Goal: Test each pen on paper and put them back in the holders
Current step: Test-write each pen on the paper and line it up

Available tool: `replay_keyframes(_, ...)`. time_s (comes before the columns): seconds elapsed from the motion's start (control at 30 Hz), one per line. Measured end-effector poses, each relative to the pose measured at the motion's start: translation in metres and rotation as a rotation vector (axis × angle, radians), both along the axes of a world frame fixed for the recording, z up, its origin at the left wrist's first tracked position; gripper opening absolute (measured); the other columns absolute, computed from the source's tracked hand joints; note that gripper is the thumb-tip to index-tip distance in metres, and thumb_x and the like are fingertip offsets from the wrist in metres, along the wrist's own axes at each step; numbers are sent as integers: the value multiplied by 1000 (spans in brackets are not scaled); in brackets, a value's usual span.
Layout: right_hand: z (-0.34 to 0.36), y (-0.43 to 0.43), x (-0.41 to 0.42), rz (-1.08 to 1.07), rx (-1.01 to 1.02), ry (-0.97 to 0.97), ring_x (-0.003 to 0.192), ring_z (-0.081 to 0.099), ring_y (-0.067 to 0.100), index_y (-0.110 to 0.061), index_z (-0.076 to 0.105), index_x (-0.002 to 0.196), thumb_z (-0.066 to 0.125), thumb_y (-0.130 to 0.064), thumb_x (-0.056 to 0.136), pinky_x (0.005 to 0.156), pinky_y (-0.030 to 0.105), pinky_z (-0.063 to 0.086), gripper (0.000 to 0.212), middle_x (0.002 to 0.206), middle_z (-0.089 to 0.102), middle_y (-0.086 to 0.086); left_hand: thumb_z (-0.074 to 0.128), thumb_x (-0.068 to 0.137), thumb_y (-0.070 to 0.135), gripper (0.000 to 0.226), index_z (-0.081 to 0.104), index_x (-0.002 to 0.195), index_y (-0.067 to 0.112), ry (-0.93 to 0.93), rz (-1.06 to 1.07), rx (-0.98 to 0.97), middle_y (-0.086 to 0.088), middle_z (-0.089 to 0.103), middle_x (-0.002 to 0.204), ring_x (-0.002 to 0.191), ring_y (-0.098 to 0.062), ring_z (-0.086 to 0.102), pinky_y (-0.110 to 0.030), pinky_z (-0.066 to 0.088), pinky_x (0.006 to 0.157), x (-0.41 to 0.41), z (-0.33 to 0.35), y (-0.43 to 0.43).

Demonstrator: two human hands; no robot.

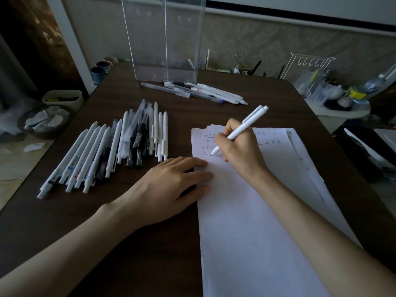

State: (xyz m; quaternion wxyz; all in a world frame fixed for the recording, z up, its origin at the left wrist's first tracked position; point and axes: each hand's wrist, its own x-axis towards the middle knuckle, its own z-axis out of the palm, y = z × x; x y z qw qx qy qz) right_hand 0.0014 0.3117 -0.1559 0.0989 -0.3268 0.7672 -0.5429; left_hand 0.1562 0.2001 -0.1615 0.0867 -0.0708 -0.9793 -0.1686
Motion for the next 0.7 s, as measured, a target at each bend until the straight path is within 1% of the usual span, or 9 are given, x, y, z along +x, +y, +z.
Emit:
replay_keyframes(0.07, -1, 0, -1, -30, -20, 16, 47, 57, -1, -13, 34, 63, 53, -2, 86, 42, 10, 33, 32, 37, 45, -14, 18, 96, 52, 58, 62, 120, 22, 22, -12, 0, -4, 56, 127, 111, -18, 56, -27, 44, 88, 0, 0, -1)
replay_keyframes(0.17, 0, 0, 1, -11, -118, 42, 50, 58, 6, -13, 42, 71, 59, -17, 91, 49, 17, 41, 26, 47, 54, -6, 18, 95, 55, 60, 61, 120, 21, 59, -11, 23, -1, 57, 127, 112, -14, 55, -27, 47, 89, -1, -1, -1)
replay_keyframes(0.23, -2, 0, 1, 33, -155, 59, 59, 61, 9, -10, 50, 85, 61, -24, 91, 57, 18, 45, 19, 65, 64, 7, 19, 90, 65, 67, 57, 123, 20, 65, 45, 96, 3, 57, 124, 110, -10, 55, -25, 49, 87, -2, -2, -2)
replay_keyframes(0.3, -5, 1, -1, 78, -57, 176, 76, 61, 2, -13, 57, 100, 61, -19, 91, 67, 15, 46, 11, 85, 66, 5, 28, 80, 75, 72, 46, 127, 23, 56, 131, 207, 8, 57, 122, 107, -6, 56, -20, 47, 86, -2, -3, -3)
replay_keyframes(0.37, -7, 1, -1, 148, 54, 280, 86, 54, -7, -18, 58, 116, 55, -2, 90, 73, 8, 42, 31, 101, 62, 1, 45, 73, 74, 74, 35, 128, 25, 66, 167, 287, 9, 57, 124, 108, -5, 56, -17, 44, 87, -3, -2, -4)
replay_keyframes(0.43, -5, 0, 0, 205, 104, 263, 95, 50, -9, -20, 55, 126, 47, 7, 89, 79, 4, 38, 46, 110, 60, 2, 56, 69, 66, 79, 31, 134, 27, 51, 157, 332, 7, 58, 124, 111, -6, 55, -18, 43, 90, -3, -1, -4)
replay_keyframes(0.5, -3, 0, 2, 229, 98, 222, 103, 51, 1, -21, 55, 127, 43, 8, 87, 81, 7, 38, 51, 111, 61, 2, 57, 73, 61, 73, 36, 136, 30, 70, 111, 291, 5, 59, 122, 110, -6, 55, -22, 47, 91, -2, -2, -4)
replay_keyframes(0.57, -1, 1, 3, 249, 90, 182, 103, 51, 8, -22, 57, 124, 43, 8, 85, 81, 13, 38, 51, 109, 63, -1, 52, 80, 58, 60, 49, 131, 26, 120, 73, 204, 5, 62, 113, 102, -7, 57, -28, 51, 85, -2, -4, -6)
replay_keyframes(0.7, 8, 8, 7, 238, 71, 111, 107, 51, 10, -23, 59, 119, 41, 5, 86, 85, 21, 39, 47, 108, 62, -3, 50, 87, 43, 49, 61, 122, 12, 191, -8, 114, -1, 66, 109, 101, -13, 59, -31, 51, 82, -5, -2, -5)
